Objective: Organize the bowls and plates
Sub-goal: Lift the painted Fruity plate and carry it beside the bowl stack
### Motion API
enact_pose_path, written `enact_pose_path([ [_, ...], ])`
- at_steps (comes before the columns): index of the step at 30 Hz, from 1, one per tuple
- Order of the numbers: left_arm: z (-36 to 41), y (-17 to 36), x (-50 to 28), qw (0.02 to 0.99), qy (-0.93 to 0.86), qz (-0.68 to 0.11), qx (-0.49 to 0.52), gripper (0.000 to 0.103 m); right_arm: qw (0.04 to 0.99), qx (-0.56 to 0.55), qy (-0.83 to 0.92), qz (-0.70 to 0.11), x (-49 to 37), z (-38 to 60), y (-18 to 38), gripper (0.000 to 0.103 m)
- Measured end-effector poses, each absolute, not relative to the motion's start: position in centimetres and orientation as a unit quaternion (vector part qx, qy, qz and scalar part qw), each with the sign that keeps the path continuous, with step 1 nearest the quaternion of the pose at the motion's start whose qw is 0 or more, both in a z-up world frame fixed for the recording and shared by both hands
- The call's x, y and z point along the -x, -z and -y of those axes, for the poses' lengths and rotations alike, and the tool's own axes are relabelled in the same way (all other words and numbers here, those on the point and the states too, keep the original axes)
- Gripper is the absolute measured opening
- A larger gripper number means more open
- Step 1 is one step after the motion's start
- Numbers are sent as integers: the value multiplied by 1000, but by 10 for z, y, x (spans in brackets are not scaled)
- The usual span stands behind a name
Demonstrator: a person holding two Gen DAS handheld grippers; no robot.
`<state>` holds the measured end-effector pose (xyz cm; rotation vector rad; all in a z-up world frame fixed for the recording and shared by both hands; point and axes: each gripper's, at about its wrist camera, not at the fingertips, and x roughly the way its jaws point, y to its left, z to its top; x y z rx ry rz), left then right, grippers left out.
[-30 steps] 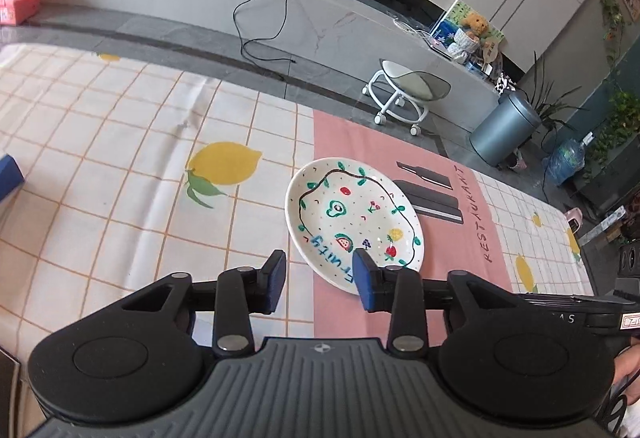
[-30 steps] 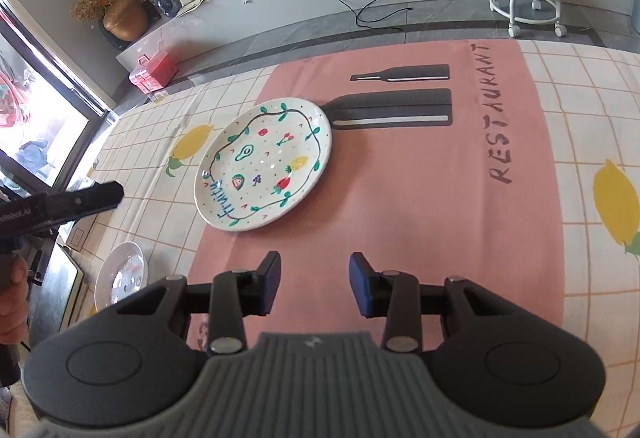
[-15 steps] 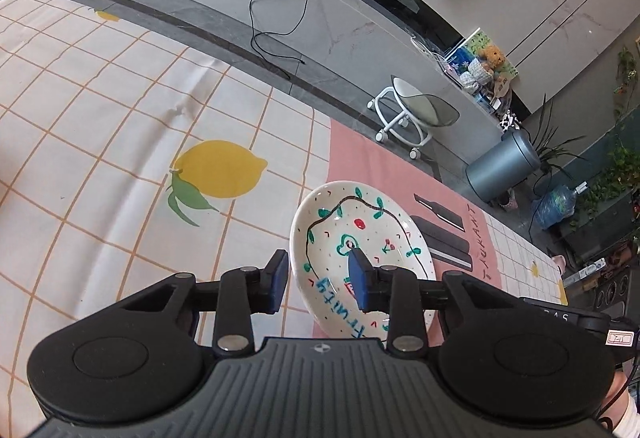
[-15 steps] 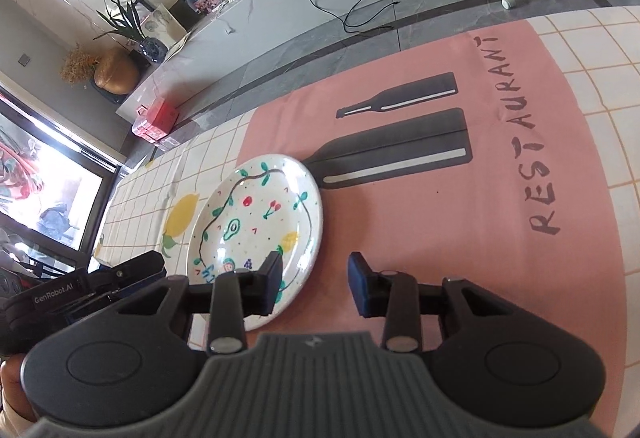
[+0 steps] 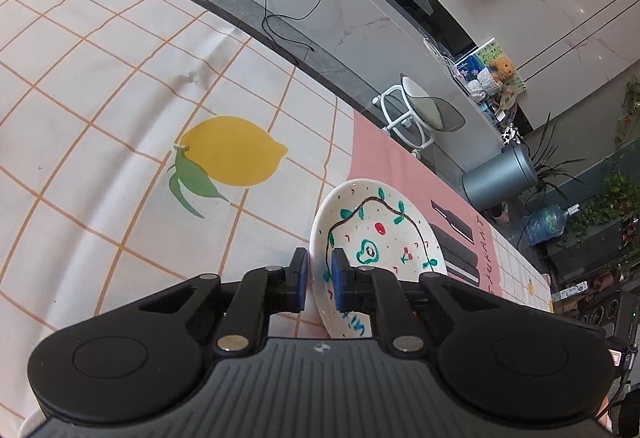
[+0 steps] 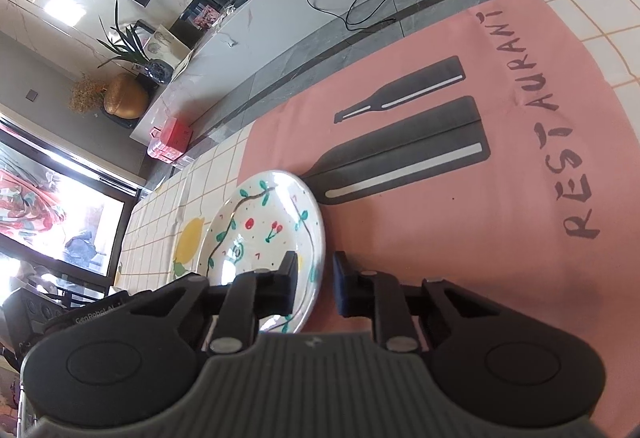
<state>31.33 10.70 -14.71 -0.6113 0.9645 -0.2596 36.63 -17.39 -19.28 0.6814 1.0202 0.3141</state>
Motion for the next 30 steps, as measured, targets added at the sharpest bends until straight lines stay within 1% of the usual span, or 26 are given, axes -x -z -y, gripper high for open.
enact_pose_path([
  [1,-107,148,-313,834,122,-454,288,11,806,-322,-146,-475,-366,174,194,6],
  [2,-108,148,-313,834,123,-452,291,9,805,-328,-145,-472,-365,176,196,5],
  [6,-108,148,-311,832,117,-453,300,8,800,-350,-146,-465,-362,180,201,4],
  [15,-109,136,-295,827,118,-458,304,7,790,-364,-141,-473,-345,181,194,4],
  [21,-101,112,-269,832,129,-449,298,7,792,-369,-139,-466,-321,184,178,4],
  [30,-78,65,-218,842,145,-432,289,7,800,-386,-144,-436,-262,204,139,4],
])
